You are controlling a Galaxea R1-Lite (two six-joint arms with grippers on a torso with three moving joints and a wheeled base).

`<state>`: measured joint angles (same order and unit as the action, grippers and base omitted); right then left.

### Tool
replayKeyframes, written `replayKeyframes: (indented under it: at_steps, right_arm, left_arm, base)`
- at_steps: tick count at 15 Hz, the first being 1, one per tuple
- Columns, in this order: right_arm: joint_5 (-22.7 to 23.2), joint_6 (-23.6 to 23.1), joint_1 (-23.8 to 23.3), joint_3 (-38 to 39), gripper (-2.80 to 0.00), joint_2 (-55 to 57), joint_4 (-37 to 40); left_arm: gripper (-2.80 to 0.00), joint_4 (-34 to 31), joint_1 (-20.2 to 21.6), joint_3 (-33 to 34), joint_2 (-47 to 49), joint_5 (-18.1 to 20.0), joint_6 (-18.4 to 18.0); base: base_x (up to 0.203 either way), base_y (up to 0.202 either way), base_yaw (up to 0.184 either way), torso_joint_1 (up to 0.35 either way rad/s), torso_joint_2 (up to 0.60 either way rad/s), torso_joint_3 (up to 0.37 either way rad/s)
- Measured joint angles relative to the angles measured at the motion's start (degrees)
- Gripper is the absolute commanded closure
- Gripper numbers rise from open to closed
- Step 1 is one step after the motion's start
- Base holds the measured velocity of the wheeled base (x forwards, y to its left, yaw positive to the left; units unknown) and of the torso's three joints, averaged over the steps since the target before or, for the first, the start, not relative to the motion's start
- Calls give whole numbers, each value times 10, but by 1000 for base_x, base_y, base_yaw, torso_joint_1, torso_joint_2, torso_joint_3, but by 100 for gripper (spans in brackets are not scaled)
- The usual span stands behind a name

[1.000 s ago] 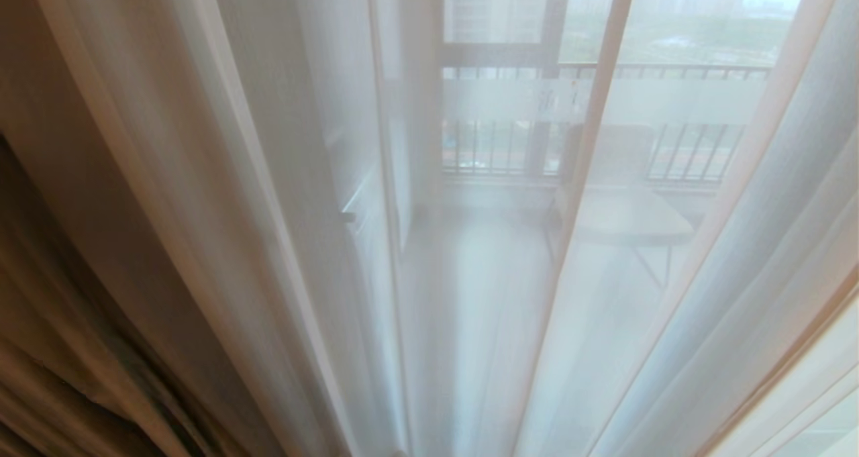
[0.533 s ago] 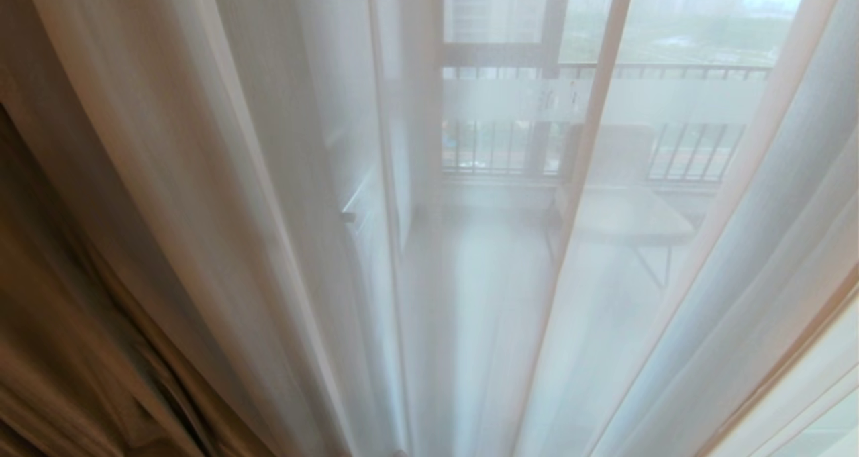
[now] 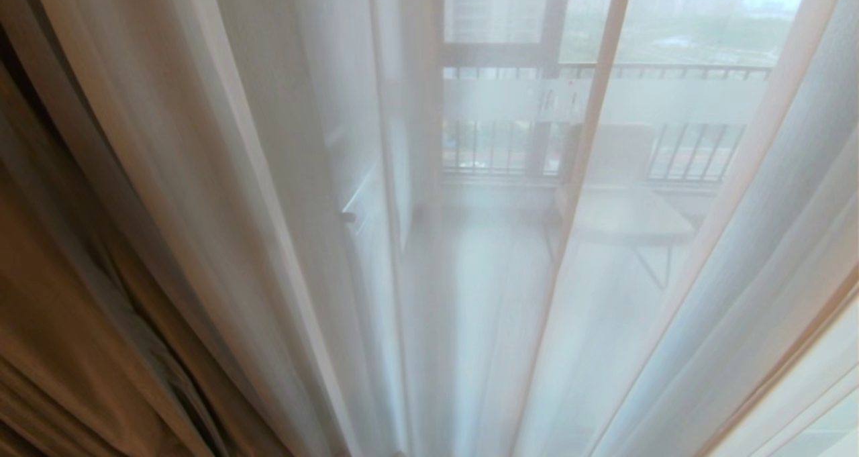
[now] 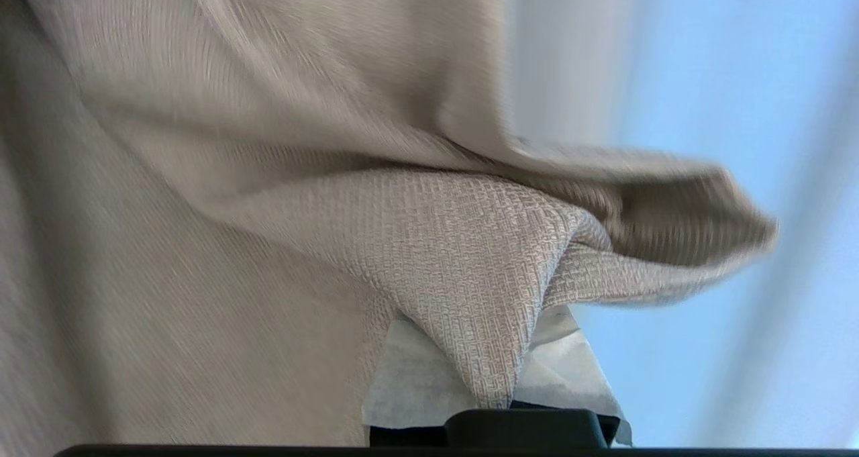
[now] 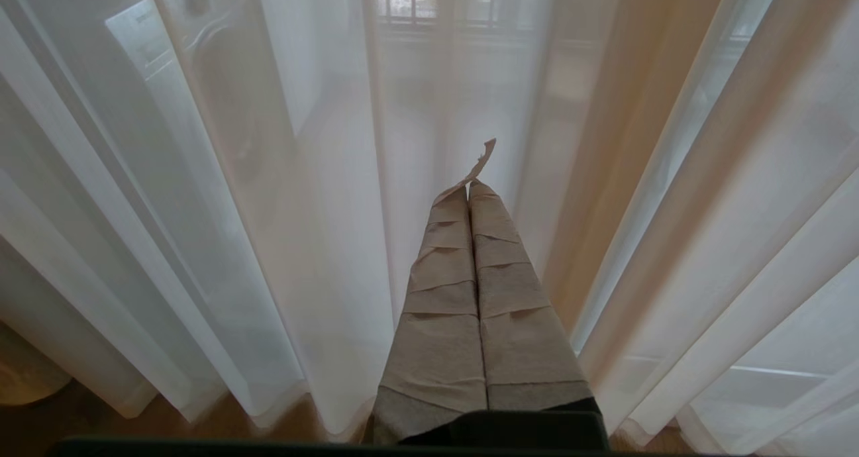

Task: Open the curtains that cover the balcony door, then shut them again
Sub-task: Close the outer curtains on both sides

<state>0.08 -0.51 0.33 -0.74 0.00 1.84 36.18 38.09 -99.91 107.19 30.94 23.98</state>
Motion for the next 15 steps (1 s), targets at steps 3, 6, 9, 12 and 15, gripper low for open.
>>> replayKeyframes:
  at_steps: [3,6,9,12,15]
  right_arm:
    - [0,0,0,0,0,0,0]
    - [0,0,0,0,0,0,0]
    - [0,0,0,0,0,0,0]
    - [0,0,0,0,0,0,0]
    - [0,0,0,0,0,0,0]
  left_arm:
    - [0,-1,-46,58,-50,0,0]
    - [0,-2,-100,101,-89,0,1]
    - [0,-2,-151,124,-112,0,1]
    - [0,-3,-186,129,-122,0,1]
    - [0,-4,-218,131,-125,1,1]
  base:
    - [0,0,0,0,0,0]
    - [0,0,0,0,0,0]
    - [0,0,0,0,0,0]
    - [0,0,0,0,0,0]
    - [0,0,0,0,0,0]
